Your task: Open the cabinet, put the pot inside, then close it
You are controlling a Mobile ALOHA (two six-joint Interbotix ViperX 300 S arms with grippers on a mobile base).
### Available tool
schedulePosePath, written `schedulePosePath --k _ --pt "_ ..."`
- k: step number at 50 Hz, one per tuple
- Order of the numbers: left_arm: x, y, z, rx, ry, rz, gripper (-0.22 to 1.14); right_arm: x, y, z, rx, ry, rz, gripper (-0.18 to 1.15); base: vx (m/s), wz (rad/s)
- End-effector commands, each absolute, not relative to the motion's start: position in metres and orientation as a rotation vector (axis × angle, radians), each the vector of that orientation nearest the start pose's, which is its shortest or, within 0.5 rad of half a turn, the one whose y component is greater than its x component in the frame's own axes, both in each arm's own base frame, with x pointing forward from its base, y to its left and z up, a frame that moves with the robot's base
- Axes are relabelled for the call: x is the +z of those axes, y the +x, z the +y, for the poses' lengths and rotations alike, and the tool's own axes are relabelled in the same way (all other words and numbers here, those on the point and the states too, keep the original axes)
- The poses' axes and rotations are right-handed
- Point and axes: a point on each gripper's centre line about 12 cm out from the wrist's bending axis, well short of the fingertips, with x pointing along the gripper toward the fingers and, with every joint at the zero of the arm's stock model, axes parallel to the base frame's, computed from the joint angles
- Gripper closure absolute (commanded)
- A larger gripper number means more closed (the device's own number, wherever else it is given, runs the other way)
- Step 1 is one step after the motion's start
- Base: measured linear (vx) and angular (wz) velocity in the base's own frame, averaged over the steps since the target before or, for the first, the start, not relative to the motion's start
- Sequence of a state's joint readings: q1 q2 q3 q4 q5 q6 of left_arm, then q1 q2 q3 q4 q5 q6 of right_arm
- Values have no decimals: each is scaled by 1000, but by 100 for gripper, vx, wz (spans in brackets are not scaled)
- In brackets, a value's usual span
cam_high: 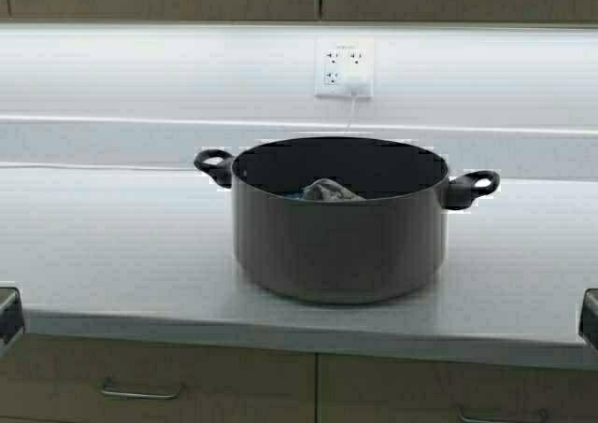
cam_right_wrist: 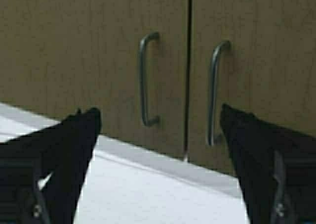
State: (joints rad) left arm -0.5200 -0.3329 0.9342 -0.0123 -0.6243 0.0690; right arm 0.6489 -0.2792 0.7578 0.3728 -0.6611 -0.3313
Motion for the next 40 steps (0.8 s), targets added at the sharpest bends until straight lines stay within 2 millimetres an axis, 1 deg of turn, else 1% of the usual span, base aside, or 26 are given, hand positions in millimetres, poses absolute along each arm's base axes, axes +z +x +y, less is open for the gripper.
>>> schedulePosePath --k 1,7,12,20,25,30,35,40 --pt "266 308 -189 -491 -22 -116 -10 325 318 207 282 54 -186 -5 2 3" --pt "259 338 -204 -426 -72 -164 -10 330 339 212 160 24 -165 -5 2 2" --pt "256 361 -216 -398 -98 -179 -10 330 353 217 108 21 -137 -5 1 2" --pt "253 390 -234 -385 -117 -200 -10 327 374 228 44 25 -164 -5 1 0" --pt "255 405 -242 -376 -133 -216 -10 327 384 228 -19 37 -200 -5 0 0" --pt "255 417 -249 -369 -141 -230 -10 327 392 233 -36 46 -213 -5 0 0" --pt "255 424 -254 -367 -143 -240 -9 326 400 237 -42 50 -214 -5 0 0" --pt "254 429 -257 -364 -149 -243 -9 325 409 236 -65 68 -207 -5 1 0"
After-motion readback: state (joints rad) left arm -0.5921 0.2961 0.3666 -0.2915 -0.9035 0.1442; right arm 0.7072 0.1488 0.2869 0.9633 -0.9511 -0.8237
